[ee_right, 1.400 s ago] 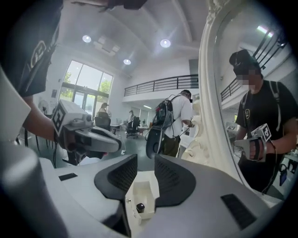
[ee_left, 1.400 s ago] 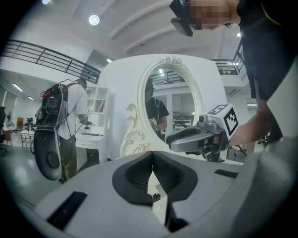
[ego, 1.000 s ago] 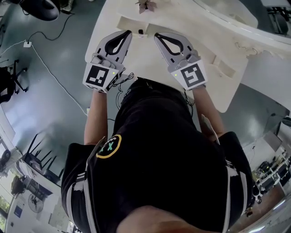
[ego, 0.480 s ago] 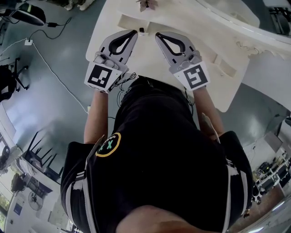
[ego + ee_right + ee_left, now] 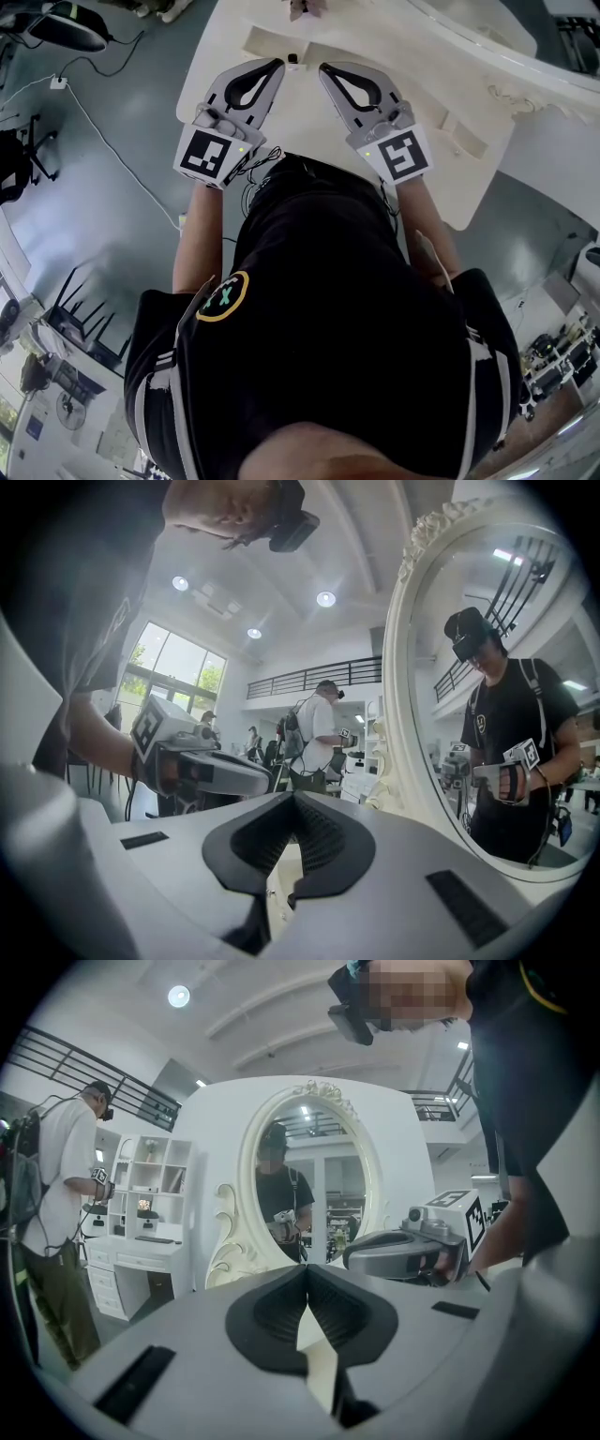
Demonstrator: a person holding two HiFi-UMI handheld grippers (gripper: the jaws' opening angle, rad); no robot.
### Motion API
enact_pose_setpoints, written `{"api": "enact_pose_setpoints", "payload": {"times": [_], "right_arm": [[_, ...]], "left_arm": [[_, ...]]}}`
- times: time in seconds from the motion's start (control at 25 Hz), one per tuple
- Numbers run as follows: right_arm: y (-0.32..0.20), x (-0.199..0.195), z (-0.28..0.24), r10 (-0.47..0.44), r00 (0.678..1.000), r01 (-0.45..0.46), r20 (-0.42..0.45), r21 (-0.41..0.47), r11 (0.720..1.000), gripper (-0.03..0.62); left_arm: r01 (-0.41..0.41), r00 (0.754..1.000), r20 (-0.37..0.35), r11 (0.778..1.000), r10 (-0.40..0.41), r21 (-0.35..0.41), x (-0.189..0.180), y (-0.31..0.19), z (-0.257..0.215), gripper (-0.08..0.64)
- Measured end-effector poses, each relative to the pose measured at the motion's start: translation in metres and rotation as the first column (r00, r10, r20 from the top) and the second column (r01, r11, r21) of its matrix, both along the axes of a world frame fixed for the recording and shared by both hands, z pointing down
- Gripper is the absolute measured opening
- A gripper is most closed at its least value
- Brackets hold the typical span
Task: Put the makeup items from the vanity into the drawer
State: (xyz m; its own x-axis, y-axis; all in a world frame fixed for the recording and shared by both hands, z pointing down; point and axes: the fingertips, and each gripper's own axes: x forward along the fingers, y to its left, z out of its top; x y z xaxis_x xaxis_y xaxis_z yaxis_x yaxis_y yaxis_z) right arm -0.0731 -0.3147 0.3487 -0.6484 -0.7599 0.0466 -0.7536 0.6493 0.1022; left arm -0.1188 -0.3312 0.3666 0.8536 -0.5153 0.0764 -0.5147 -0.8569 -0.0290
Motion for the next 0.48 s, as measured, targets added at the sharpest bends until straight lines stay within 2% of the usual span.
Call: {"api": "enact_pose_setpoints", "payload": {"times": [0.48], "right_arm": [[-0.0030, -0.0013, 0.0039, 0.000, 1.000, 0.000, 0.011, -0.007, 1.000, 0.020]], "left_arm": [[0.025, 1.000, 0.003, 1.000, -0.025, -0.016, -0.0061, -0.0025, 0.0075, 0.021]]}}
